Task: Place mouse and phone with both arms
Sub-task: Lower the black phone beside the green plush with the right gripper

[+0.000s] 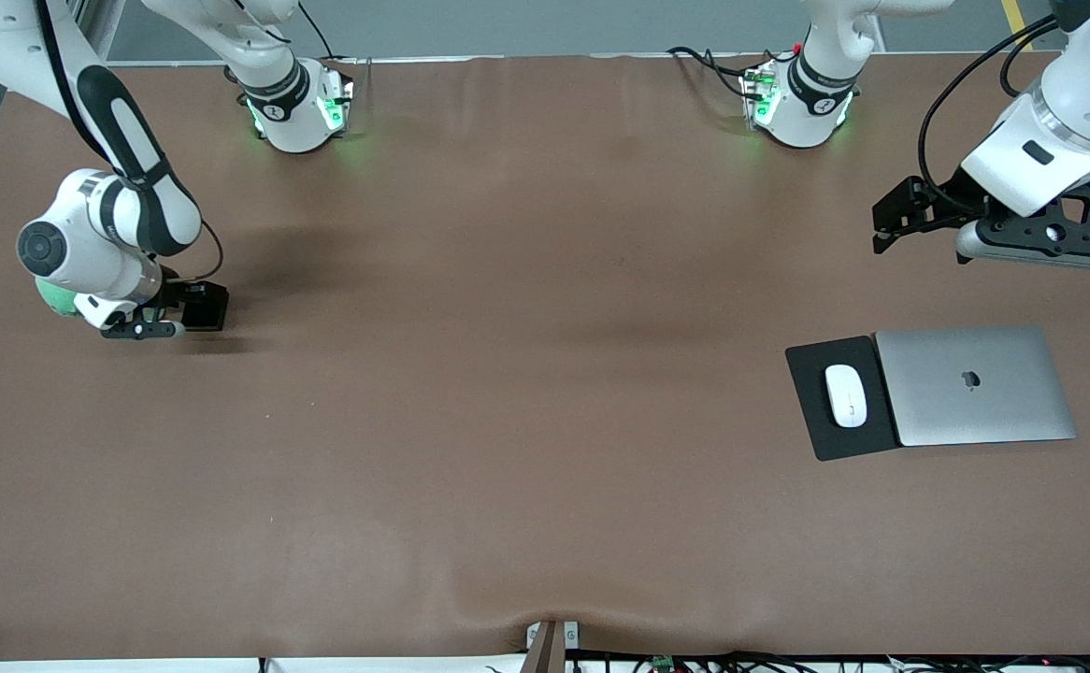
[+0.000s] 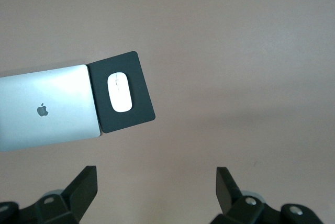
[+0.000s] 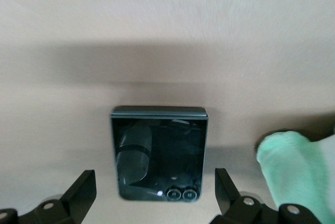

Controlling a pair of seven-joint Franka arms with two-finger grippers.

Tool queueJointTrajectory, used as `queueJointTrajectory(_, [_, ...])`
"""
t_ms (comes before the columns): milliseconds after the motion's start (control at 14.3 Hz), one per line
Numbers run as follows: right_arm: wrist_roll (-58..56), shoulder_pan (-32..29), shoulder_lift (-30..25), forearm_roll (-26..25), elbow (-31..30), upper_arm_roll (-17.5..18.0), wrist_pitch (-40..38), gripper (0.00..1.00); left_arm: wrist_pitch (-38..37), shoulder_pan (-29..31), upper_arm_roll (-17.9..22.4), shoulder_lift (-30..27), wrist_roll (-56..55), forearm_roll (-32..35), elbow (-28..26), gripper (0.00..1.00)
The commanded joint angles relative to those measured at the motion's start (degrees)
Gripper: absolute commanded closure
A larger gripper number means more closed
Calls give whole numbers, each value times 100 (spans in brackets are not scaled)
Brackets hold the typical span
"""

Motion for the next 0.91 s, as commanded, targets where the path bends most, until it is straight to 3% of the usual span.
queueJointTrajectory(0, [26,106,-456,25,596,53,-1052,0,-21,48,-34,-46,-31,-108,64,0])
queueJointTrajectory(210, [26,176,-430,25,1572,53,-2116,0,-21,48,-34,-54,-31,-108,65,0])
queueJointTrajectory(839, [44,588,-360,-63,3751,44,-3804,0,-21,92,-34,-46,-13,-108,74,0])
